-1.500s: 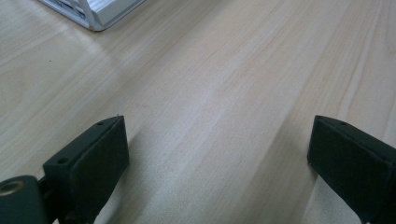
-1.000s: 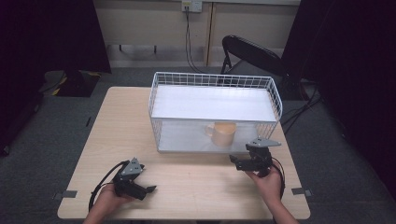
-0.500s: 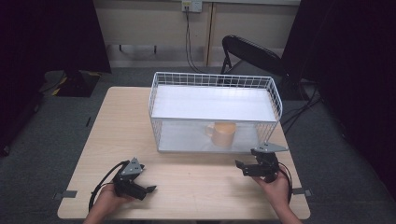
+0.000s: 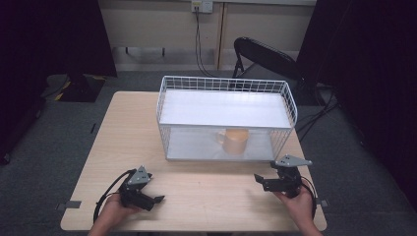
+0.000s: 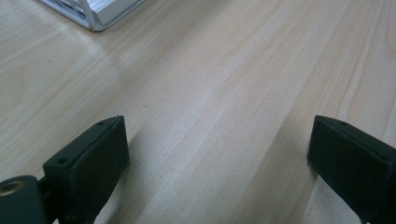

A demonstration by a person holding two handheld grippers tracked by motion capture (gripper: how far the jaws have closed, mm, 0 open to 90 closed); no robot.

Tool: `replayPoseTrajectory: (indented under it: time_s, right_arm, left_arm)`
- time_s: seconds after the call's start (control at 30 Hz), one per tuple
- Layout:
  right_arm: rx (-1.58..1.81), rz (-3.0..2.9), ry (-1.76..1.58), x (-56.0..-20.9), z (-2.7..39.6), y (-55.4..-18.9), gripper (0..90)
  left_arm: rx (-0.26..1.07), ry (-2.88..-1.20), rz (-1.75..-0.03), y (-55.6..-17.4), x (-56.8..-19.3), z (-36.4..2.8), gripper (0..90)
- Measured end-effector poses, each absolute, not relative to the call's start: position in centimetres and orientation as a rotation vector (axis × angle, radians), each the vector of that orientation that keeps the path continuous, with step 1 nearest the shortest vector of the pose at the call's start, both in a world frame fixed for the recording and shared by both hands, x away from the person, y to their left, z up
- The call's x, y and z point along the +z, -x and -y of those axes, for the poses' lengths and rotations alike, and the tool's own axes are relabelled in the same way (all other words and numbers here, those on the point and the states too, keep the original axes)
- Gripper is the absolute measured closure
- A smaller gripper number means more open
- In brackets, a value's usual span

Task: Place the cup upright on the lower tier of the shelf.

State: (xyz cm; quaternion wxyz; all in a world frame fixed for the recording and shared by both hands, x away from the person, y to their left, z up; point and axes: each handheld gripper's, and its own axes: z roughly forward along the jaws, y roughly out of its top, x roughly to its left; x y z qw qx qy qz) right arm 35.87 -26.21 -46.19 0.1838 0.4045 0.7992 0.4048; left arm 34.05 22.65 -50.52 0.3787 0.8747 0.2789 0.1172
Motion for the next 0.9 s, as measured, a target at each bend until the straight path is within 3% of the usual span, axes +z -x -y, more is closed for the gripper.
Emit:
replayPoseTrajectory:
  time_s: [0.9]
  right_arm:
    - [1.087, -2.264, -1.171, -47.8, 29.2, -34.2, 15.9]
  left_arm:
    - [0.299, -2.235, -0.713, -34.0, -50.5, -22.7, 4.9]
